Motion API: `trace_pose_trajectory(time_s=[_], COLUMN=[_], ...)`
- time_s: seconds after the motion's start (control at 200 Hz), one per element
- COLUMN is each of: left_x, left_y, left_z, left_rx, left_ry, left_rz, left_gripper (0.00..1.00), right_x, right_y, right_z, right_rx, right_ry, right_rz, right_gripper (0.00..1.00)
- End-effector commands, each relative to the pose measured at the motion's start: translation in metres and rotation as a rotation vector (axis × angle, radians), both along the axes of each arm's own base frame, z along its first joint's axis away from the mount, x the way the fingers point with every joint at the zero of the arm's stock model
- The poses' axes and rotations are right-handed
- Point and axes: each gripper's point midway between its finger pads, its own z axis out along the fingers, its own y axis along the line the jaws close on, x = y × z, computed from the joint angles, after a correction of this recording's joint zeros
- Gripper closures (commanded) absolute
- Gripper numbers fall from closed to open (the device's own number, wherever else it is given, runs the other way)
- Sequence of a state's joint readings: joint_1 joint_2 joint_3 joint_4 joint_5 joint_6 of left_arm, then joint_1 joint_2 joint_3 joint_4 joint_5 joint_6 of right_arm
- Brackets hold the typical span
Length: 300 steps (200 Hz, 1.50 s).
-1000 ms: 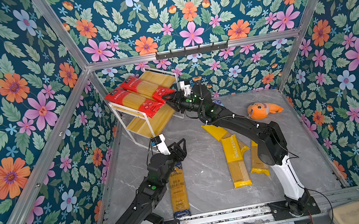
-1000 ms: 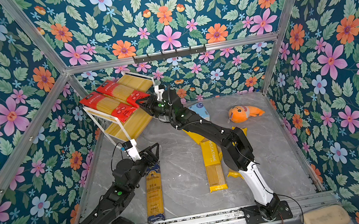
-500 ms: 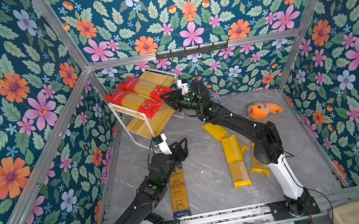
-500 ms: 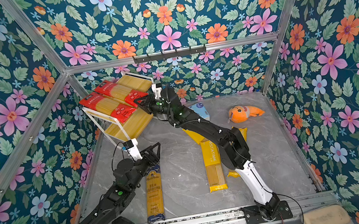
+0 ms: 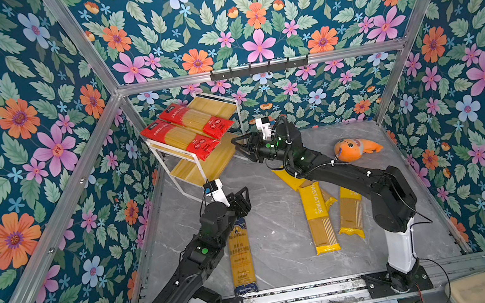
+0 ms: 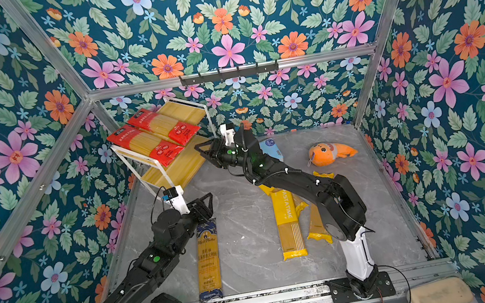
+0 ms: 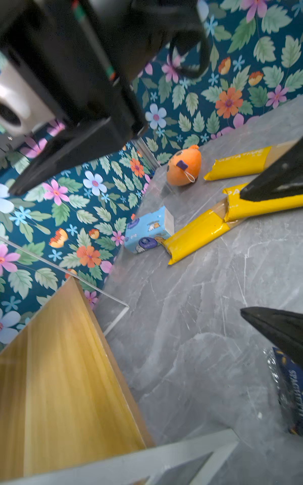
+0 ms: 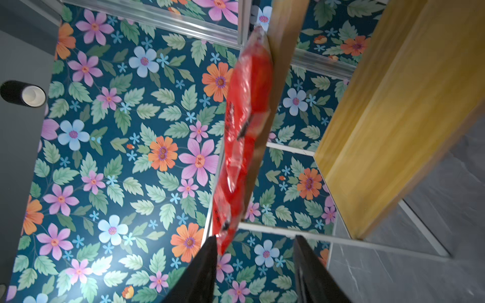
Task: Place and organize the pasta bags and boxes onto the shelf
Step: 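Move the right gripper to the navy spaghetti pack and grasp it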
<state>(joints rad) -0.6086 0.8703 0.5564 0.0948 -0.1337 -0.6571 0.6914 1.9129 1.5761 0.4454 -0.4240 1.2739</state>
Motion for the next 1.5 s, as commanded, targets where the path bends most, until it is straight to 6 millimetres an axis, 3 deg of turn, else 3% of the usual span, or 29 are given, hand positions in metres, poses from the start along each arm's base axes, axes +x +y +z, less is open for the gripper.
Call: trace_pose_trajectory(time_s=[0.0, 0.11, 0.245, 0.525, 0.685, 0.9, 1.18, 1.355, 1.495], left_x=[-0.006, -0.011, -0.017, -0.035, -0.046, -0.055, -0.054, -0.05, -0.048], left_y=[0.013, 0.02, 0.029, 0.054, 0.062, 0.08, 0.08, 0.074, 0.074], left_z=[-0.029, -0.045, -0.057, -0.081, -0.096, -0.103, -0.099, -0.095, -0.091], left_rx=[0.072, 0.102, 0.15, 0.191, 0.184, 0.192, 0.15, 0.135, 0.139], left_ry=[0.113, 0.173, 0.229, 0.334, 0.384, 0.406, 0.391, 0.381, 0.372], left_rz=[0.045, 0.068, 0.096, 0.188, 0.213, 0.269, 0.264, 0.247, 0.242], left_gripper=[0.33, 0.32, 0.31, 0.23, 0.2, 0.21, 0.21, 0.22, 0.22], right_x=[-0.008, -0.017, -0.036, -0.095, -0.124, -0.151, -0.156, -0.154, -0.136], right_y=[-0.014, -0.029, -0.034, -0.021, -0.006, 0.027, 0.047, 0.055, 0.034], right_z=[-0.007, -0.045, -0.089, -0.185, -0.223, -0.259, -0.288, -0.302, -0.289], right_rx=[-0.004, -0.05, -0.127, -0.505, -0.649, -0.72, -0.747, -0.748, -0.743], right_ry=[-0.035, 0.022, 0.09, 0.173, 0.214, 0.266, 0.315, 0.323, 0.291], right_rz=[-0.039, -0.077, -0.083, -0.031, 0.052, 0.191, 0.258, 0.279, 0.23], right_gripper=[0.51, 0.52, 0.52, 0.52, 0.52, 0.52, 0.52, 0.69, 0.86])
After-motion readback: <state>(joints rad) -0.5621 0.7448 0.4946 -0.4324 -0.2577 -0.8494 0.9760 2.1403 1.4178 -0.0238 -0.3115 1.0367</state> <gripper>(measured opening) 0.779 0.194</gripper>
